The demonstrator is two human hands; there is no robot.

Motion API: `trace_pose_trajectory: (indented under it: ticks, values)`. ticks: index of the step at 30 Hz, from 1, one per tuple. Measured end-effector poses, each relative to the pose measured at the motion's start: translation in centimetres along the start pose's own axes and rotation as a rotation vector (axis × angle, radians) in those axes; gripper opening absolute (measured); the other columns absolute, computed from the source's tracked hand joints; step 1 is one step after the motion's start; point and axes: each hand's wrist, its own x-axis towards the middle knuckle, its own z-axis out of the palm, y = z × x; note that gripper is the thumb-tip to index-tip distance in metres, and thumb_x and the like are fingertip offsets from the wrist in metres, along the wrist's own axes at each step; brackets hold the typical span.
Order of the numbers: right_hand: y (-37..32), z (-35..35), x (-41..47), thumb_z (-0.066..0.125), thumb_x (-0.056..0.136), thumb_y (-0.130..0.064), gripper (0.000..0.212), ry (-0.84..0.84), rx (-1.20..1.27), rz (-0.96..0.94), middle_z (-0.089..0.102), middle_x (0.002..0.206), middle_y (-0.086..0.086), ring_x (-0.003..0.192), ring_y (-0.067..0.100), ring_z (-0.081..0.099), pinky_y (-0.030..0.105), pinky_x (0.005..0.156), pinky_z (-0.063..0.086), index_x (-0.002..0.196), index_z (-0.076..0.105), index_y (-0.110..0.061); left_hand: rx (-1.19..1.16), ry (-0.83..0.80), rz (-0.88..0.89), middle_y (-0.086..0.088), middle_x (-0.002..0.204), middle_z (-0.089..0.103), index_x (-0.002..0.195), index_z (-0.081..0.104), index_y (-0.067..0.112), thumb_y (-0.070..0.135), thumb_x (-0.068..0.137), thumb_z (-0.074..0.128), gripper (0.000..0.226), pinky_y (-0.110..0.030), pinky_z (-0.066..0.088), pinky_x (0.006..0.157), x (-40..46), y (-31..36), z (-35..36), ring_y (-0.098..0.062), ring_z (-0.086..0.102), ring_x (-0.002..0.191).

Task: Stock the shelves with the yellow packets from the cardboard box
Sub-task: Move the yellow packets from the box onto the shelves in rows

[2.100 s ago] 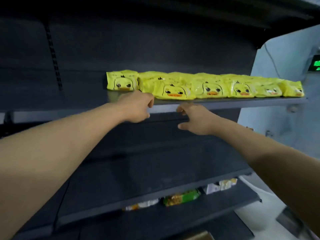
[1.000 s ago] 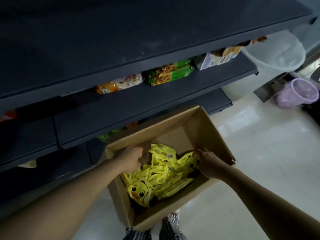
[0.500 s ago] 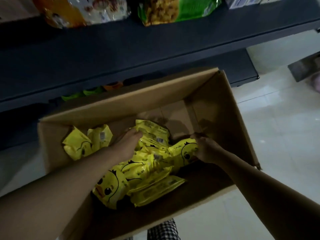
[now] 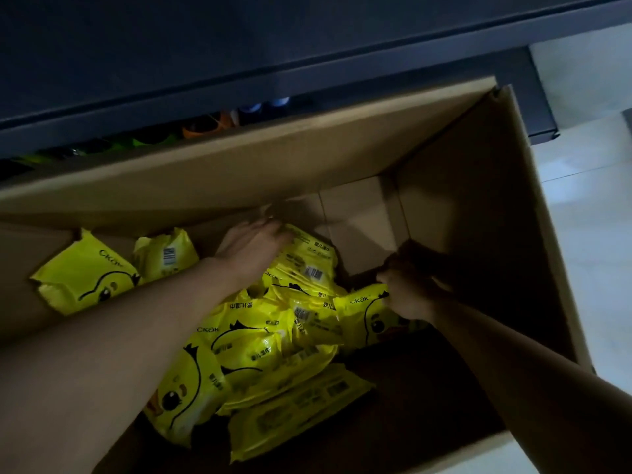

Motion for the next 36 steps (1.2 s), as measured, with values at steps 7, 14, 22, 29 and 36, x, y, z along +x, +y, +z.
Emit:
trace_pose_trajectory:
  ticks: [7,14,22,29,36]
  values:
    - [0.4,-0.6,-1.5,0.046,0.096,-0.008,0.038,-0.006,0.265,0.06,0.051,0.134,0.018,0.121,0.031,0.051,0.033,0.1,0.04,0.134,0.047,-0.005,-0.151,0.016,-0.045,-0.006,0.116,0.064,0.112,0.064,0.025,0.006,0.088,0.05,0.033,-0.036,0.048,0.085,0.0,-1.7,-2.2,-0.029,0.059,0.11]
    - [-0.3,-2.7,-2.6,0.04,0.099,-0.014,0.041,0.191,0.247,0.148,0.051,0.133,0.018,0.12,0.035,0.051,0.039,0.096,0.041,0.14,0.041,-0.016,-0.661,0.07,-0.322,-0.017,0.094,0.065,0.091,0.064,0.008,0.012,0.091,0.058,0.008,-0.03,0.039,0.069,-1.8,-3.3,-3.3,-0.035,0.061,0.095]
    - [-2.1,-4.0,-2.2,0.034,0.098,-0.017,0.04,0.369,0.212,0.189,0.054,0.127,0.019,0.113,0.032,0.054,0.034,0.09,0.043,0.138,0.042,-0.014,-0.666,-0.048,-0.423,-0.007,0.117,0.064,0.128,0.049,0.025,0.0,0.08,0.06,0.055,-0.039,0.052,0.088,-2.4,-5.3,-1.3,-0.029,0.061,0.105]
    - [-3.4,-3.1,-2.3,0.039,0.097,-0.014,0.037,0.336,0.281,0.164,0.055,0.127,0.016,0.112,0.033,0.055,0.034,0.087,0.044,0.133,0.047,-0.012,-0.607,0.014,-0.493,-0.012,0.115,0.063,0.11,0.056,0.012,0.026,0.086,0.067,0.031,-0.036,0.047,0.085,-1.3,-3.4,-1.2,-0.034,0.058,0.109]
    - [-4.6,-6.3,-6.3,0.042,0.099,-0.012,0.035,0.388,0.451,0.087,0.058,0.123,0.02,0.11,0.032,0.057,0.029,0.08,0.044,0.133,0.047,-0.005,-0.61,0.061,-0.489,-0.01,0.129,0.057,0.125,0.052,0.015,0.023,0.089,0.064,0.039,-0.039,0.046,0.094,-4.2,-3.4,-4.7,-0.033,0.053,0.117]
